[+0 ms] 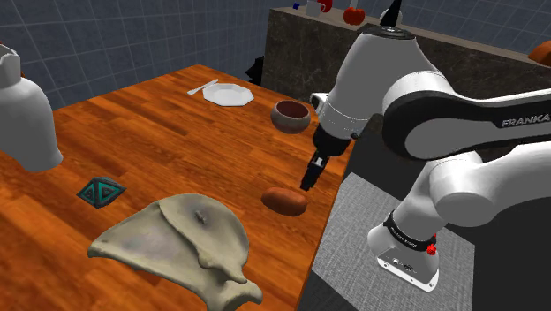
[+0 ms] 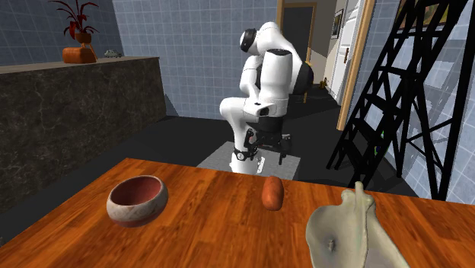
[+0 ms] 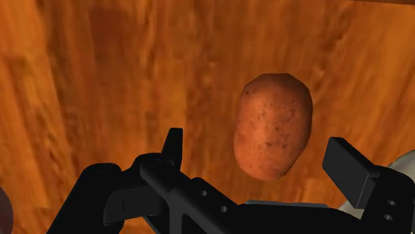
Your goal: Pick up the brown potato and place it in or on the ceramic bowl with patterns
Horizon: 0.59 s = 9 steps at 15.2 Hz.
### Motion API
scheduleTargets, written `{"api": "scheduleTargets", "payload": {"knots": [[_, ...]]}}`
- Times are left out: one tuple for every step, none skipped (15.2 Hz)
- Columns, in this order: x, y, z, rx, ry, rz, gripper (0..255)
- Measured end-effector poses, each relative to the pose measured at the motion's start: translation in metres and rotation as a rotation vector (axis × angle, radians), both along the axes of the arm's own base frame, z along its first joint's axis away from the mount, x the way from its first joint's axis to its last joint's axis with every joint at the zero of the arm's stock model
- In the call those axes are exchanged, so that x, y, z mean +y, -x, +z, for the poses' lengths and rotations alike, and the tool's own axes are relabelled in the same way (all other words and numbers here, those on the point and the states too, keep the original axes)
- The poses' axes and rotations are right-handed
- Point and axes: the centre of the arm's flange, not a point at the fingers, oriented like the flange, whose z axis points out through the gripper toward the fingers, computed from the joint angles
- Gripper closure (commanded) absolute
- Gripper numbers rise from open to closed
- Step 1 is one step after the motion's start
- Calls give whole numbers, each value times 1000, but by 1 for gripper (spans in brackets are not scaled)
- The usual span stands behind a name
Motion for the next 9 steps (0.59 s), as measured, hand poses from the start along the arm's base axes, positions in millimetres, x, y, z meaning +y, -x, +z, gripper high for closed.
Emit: {"api": "scheduleTargets", "payload": {"knots": [[11, 2, -11, -6, 7, 3, 0], [21, 6, -21, -13, 13, 6, 0], [32, 8, -31, -20, 18, 9, 0], [36, 10, -35, -23, 20, 11, 0], [37, 10, -42, -25, 22, 11, 0], [38, 8, -48, -26, 22, 12, 0], [39, 8, -54, -26, 22, 12, 0], [39, 7, -59, -27, 22, 12, 0], [39, 6, -64, -27, 22, 12, 0]]}}
